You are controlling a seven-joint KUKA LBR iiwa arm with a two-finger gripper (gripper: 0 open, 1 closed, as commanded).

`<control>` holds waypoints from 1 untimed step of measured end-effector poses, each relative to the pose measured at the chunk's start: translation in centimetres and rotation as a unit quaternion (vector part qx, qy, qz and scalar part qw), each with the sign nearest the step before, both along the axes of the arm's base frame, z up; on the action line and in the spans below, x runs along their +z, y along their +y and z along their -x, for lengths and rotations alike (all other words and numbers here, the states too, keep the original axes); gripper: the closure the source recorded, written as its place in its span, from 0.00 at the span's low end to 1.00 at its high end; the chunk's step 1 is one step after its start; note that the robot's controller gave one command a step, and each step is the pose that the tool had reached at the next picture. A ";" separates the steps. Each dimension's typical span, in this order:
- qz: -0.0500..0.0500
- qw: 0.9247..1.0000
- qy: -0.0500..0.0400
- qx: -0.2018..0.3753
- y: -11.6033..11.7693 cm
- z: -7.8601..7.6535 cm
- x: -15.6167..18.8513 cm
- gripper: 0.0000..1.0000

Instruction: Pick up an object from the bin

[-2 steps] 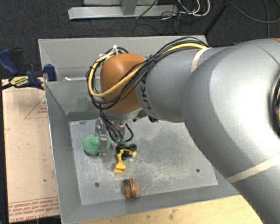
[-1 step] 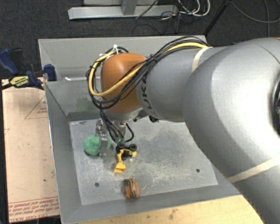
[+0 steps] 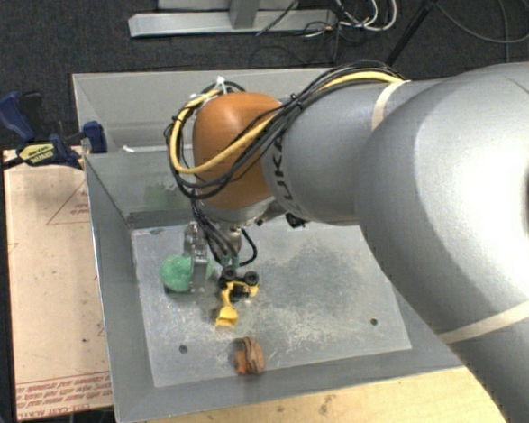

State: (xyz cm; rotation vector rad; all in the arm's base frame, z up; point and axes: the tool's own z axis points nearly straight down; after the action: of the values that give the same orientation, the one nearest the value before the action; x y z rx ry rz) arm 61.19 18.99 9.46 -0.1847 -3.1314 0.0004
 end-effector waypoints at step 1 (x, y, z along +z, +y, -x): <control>-0.001 1.000 -0.002 0.000 0.0 -0.2 1.9 1.00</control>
Offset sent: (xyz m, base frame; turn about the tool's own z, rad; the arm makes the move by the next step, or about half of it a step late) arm 0.0000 0.0000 0.0191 0.0000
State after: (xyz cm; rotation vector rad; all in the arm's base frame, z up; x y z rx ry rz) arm 61.38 19.04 11.40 -0.1850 -3.1361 -0.0018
